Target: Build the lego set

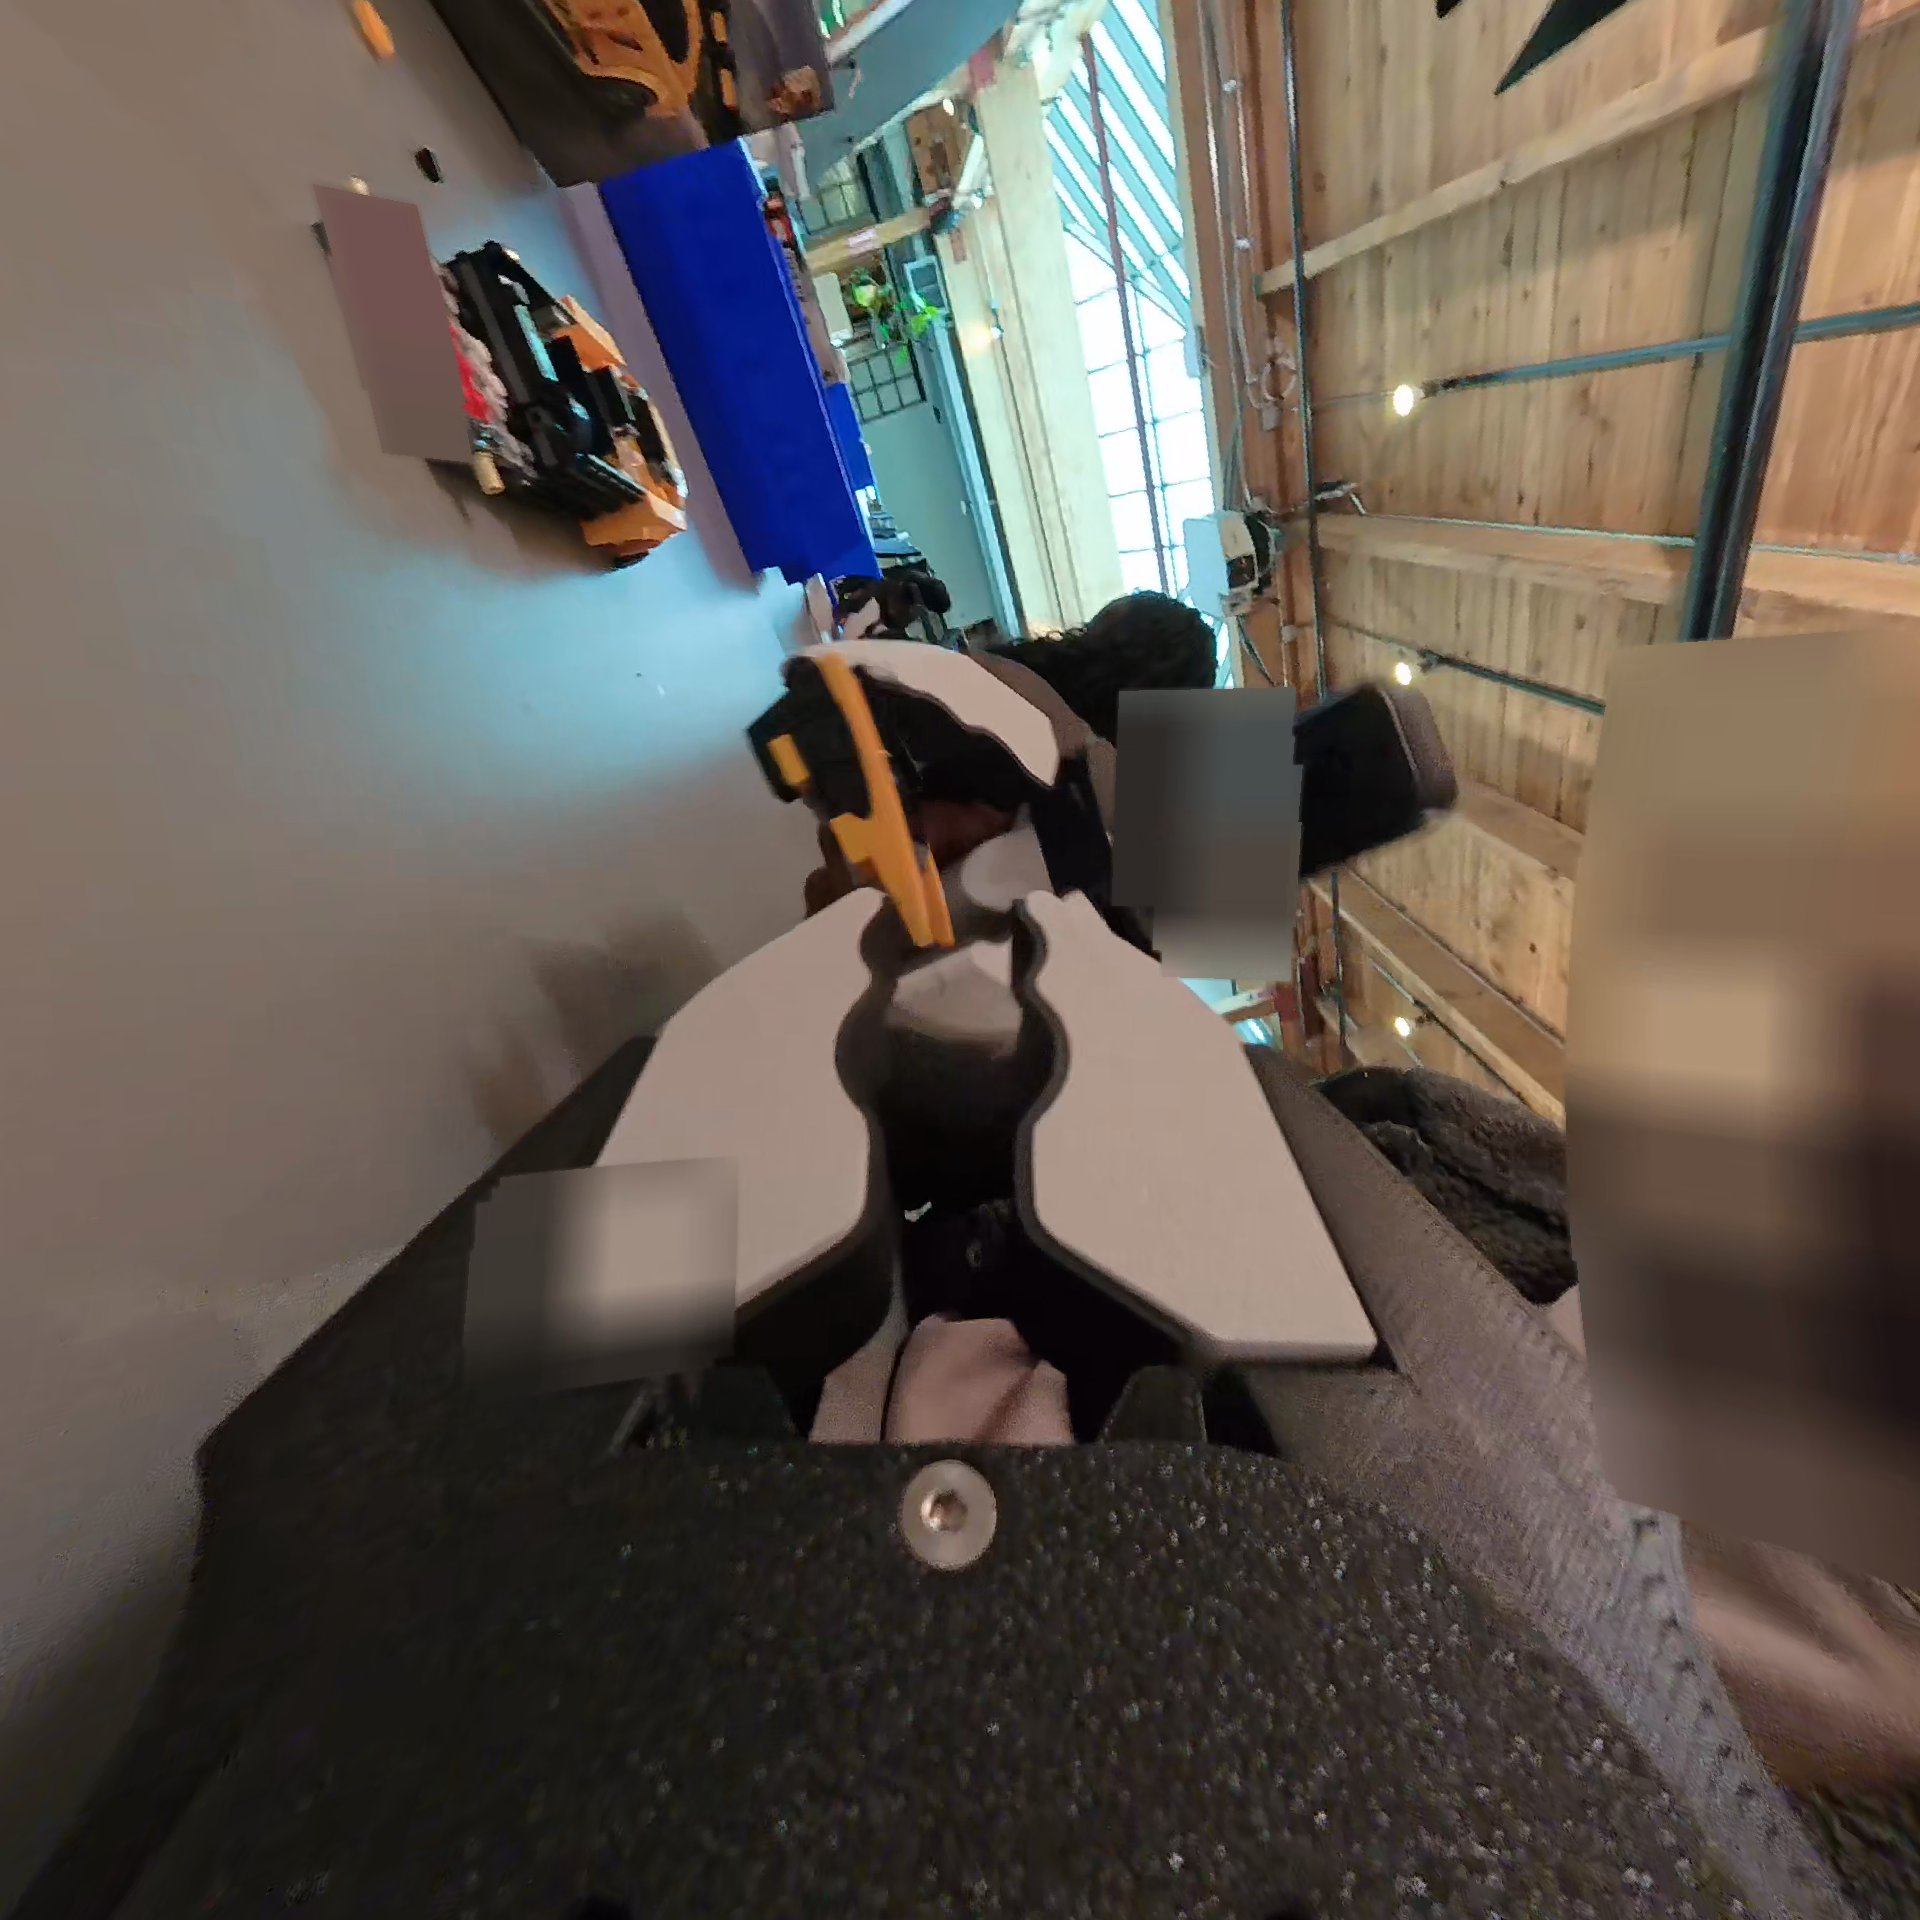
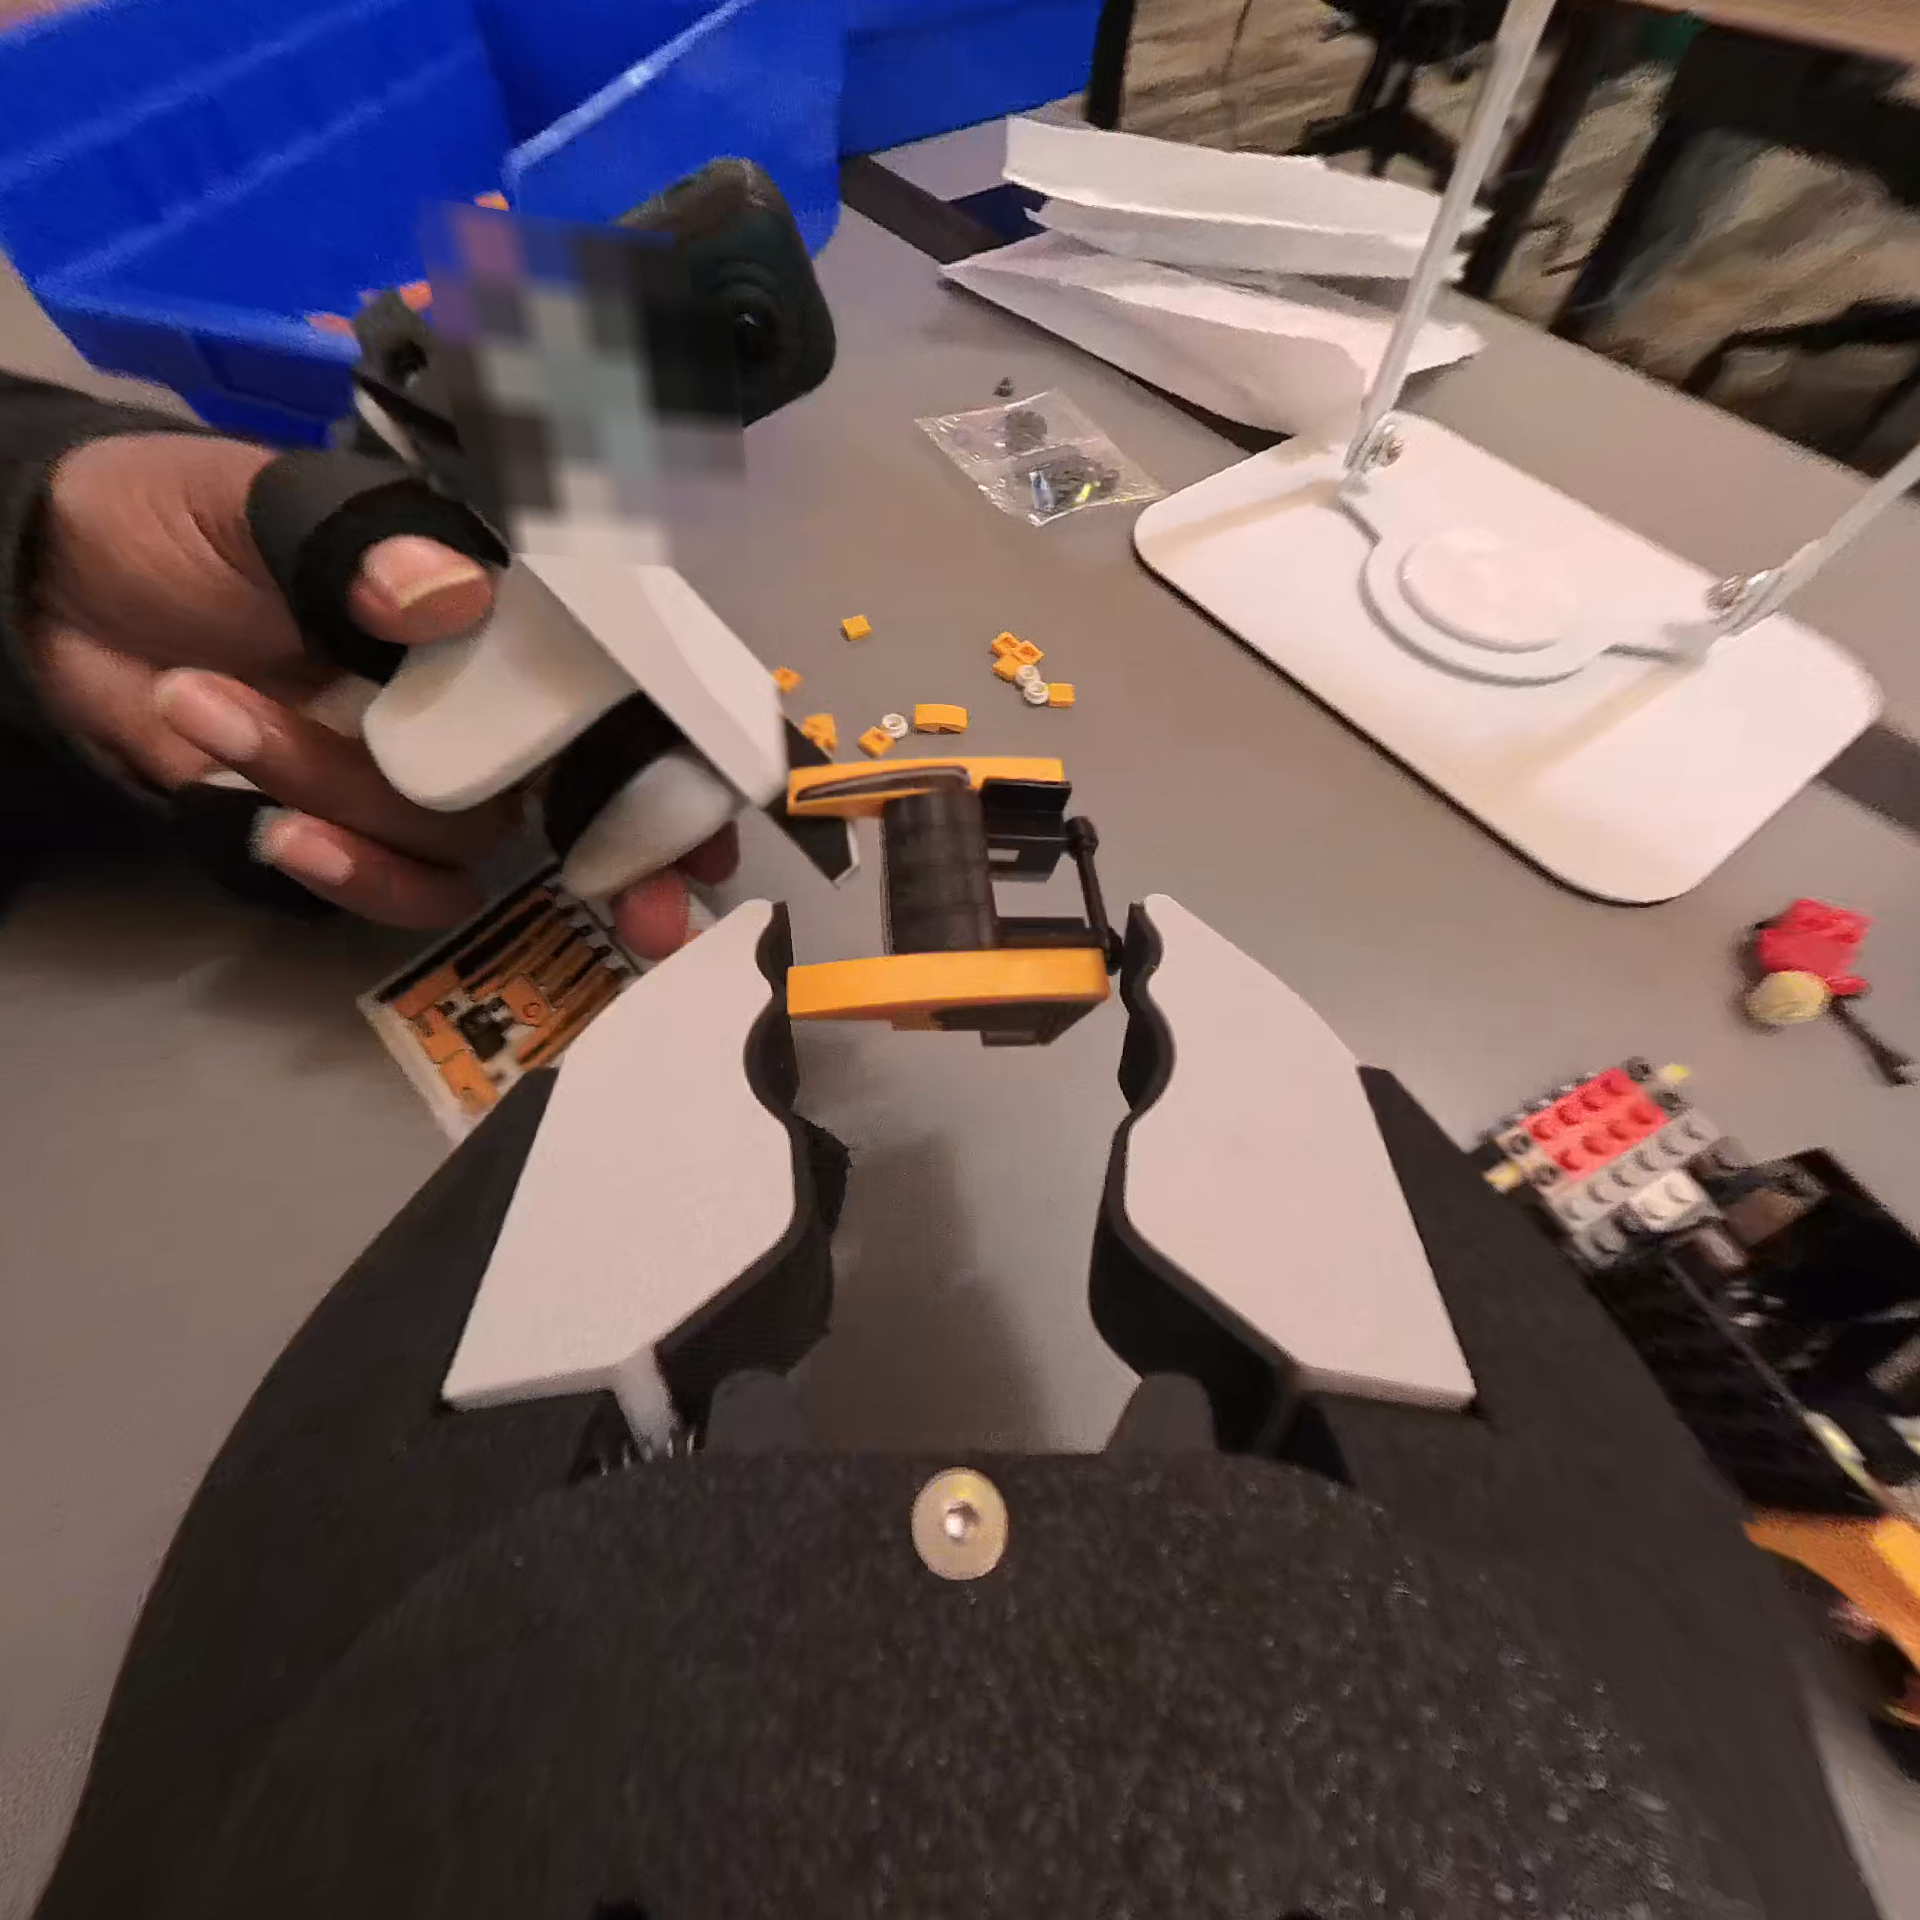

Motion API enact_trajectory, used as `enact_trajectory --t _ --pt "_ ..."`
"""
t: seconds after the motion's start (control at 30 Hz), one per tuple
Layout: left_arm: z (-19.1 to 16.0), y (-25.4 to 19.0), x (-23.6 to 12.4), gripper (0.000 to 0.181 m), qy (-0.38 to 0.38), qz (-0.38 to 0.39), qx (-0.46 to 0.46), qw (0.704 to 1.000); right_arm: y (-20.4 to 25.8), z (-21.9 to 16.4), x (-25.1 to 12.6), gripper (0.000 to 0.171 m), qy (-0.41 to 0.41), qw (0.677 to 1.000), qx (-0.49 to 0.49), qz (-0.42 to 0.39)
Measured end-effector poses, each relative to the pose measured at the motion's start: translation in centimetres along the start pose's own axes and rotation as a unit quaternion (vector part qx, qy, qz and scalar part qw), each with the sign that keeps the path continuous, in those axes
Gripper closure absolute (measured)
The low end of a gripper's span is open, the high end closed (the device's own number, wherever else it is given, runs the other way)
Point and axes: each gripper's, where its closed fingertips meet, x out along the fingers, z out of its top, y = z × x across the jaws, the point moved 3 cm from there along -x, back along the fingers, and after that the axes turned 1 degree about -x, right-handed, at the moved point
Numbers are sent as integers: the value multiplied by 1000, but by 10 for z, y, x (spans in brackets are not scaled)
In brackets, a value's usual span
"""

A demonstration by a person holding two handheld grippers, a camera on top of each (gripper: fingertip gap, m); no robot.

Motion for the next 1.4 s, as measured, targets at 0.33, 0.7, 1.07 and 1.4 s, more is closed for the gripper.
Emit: enact_trajectory --t 0.33,0.7,1.07,1.4 --pt "0 -11 -4 150 28 -21 50 998 -9 9 -21 111 -64 982 123 126" --pt "-14 -1 6 148 48 -33 -11 998 0 25 -31 112 -142 966 127 175" --pt "-31 -23 22 170 66 -121 -35 990 6 36 -38 112 -219 945 117 211" --pt "-19 -12 9 177 67 -12 84 994 -1 0 -27 116 -81 986 -48 138"
